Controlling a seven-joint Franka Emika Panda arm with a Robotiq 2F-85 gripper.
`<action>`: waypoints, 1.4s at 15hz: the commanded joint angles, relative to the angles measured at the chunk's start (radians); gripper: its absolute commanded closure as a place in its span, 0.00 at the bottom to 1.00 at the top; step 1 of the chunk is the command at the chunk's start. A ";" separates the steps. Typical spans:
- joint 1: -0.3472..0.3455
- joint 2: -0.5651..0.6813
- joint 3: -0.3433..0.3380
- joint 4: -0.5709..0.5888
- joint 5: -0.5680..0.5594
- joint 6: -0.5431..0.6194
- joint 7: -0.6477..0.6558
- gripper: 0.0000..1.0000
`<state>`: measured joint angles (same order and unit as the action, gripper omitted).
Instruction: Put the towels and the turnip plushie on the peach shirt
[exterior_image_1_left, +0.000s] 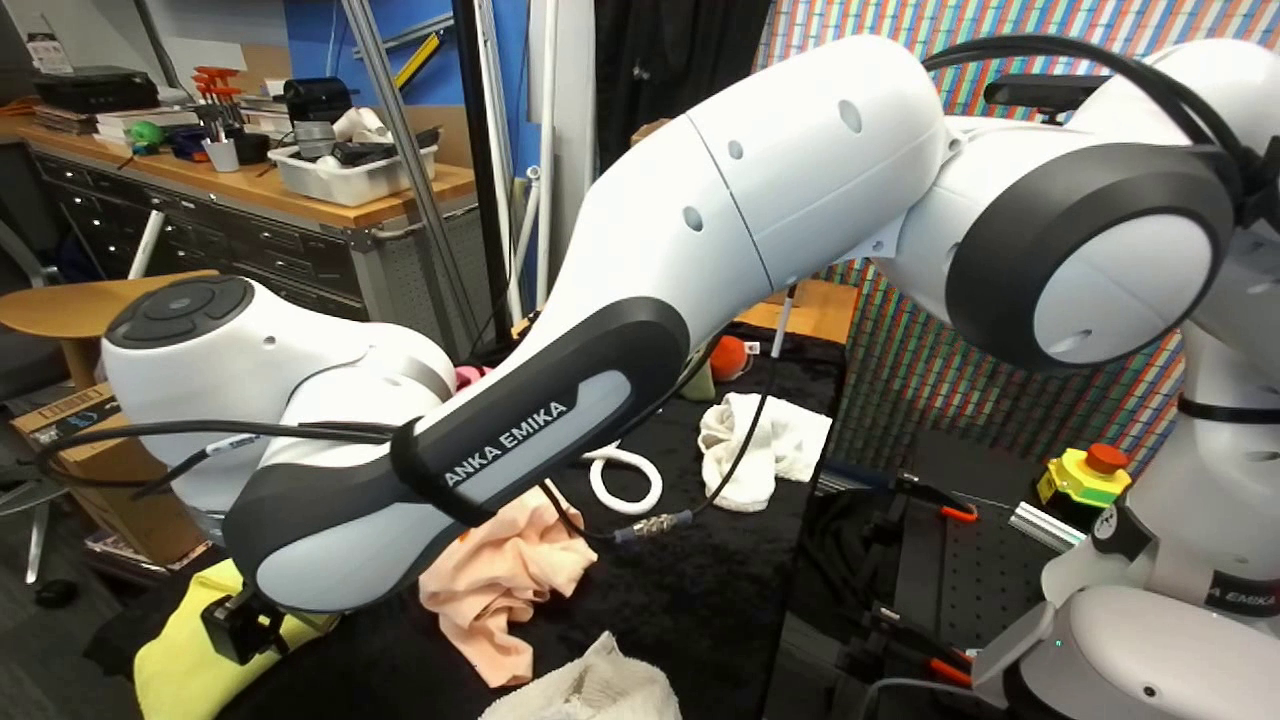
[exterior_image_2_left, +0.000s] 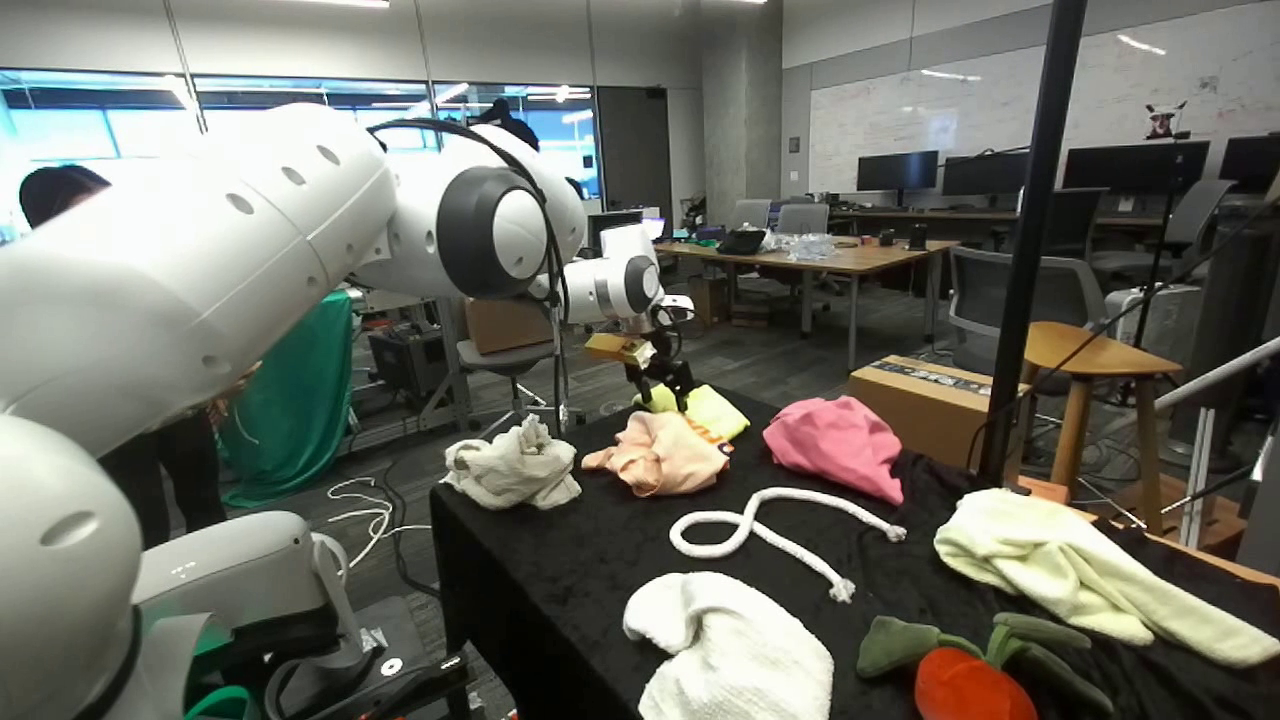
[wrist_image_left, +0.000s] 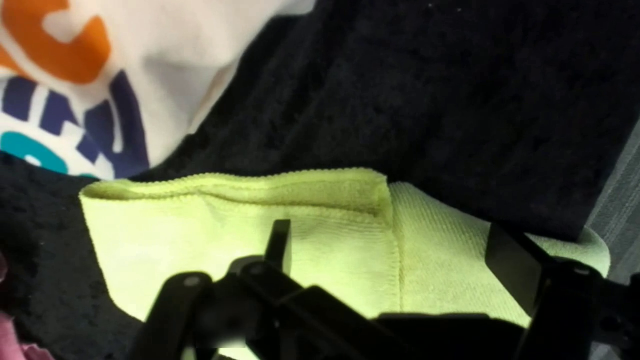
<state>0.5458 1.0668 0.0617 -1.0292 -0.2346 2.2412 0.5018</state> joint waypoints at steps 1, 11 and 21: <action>-0.002 0.044 -0.008 0.086 0.001 -0.037 -0.001 0.01; -0.011 0.070 -0.008 0.140 0.000 -0.080 -0.002 0.68; -0.016 0.047 -0.024 0.124 -0.009 -0.099 0.024 0.87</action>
<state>0.5264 1.1189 0.0570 -0.9346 -0.2346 2.1637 0.5040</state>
